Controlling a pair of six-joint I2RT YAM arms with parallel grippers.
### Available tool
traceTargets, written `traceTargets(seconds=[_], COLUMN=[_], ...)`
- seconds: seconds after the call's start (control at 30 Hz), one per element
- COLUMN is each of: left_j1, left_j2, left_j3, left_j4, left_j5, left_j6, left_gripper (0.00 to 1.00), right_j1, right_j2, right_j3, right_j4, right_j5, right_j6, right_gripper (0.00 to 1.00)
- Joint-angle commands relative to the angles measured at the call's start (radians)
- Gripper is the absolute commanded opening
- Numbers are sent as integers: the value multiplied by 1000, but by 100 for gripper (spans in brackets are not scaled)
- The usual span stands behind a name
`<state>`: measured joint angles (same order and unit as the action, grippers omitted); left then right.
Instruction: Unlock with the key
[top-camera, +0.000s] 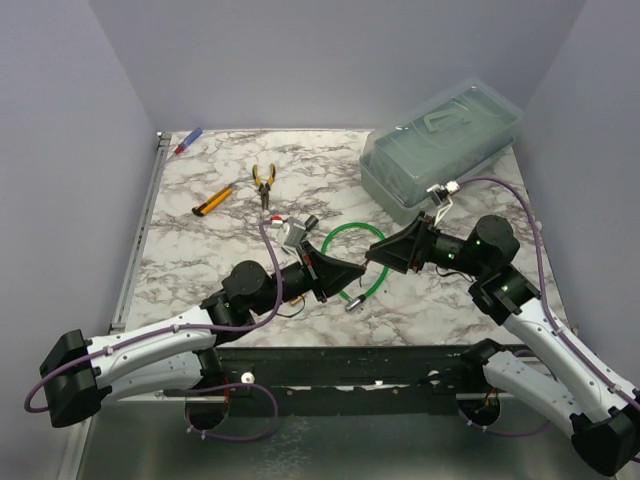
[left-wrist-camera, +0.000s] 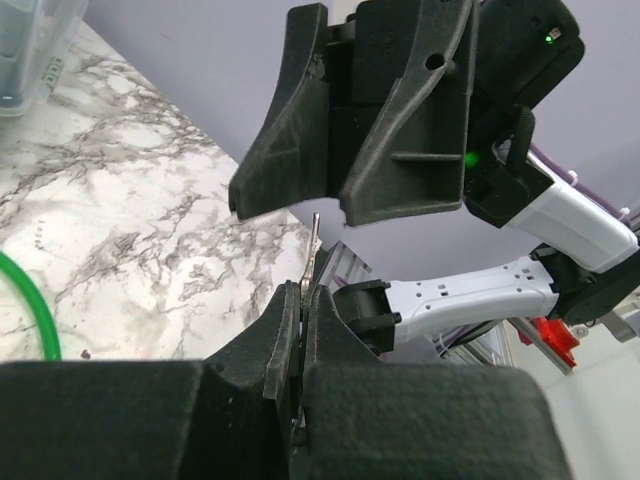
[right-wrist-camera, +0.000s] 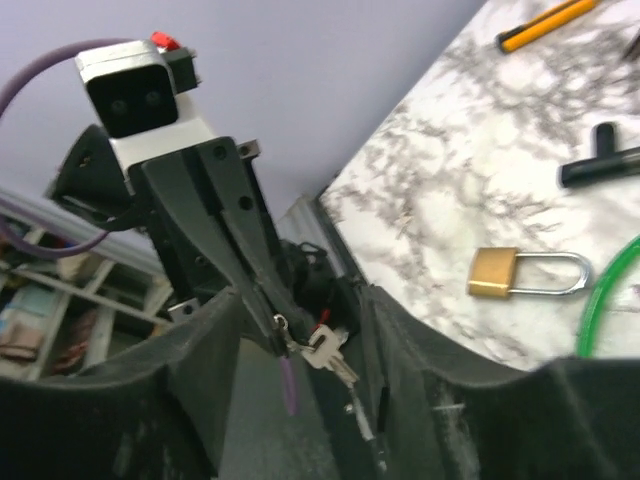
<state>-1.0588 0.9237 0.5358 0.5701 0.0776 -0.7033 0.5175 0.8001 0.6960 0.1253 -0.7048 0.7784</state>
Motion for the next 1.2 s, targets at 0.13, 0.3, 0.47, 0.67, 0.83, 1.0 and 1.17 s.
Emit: traceTargets(seconds=[0.13,0.3,0.47,0.67,0.83,1.0,1.17], left_j1=[17,20,20,20,22,21,21], left_j2=[-140,-219,-249,-237,-216,-204,-205], left_j3=[-23,-17,18,69,101,114,96], left_j4=[-249,-441,-661,-885,-990,-1045,-1052], left_j5=[-120,-185,-249,-281,-291,-282,-264], left_j6=[-10,-30,-82,-159,-188,-197,-217], left_gripper=[0,0,0,0,0,0,0], right_j1=[5,6,5,7,22,68,68], right_j2=[-42,-13,97,267,302,337,334], right_j3=[94,126,173,180,128,124,-6], right_j4=[-316,-496,-754,-903,-881,-931,-696], right_j5=[366,535,723,733,746,818,668], right_j6=[-27,14,146,322,441,593,637], right_gripper=[76,83,89,90,88,99,100])
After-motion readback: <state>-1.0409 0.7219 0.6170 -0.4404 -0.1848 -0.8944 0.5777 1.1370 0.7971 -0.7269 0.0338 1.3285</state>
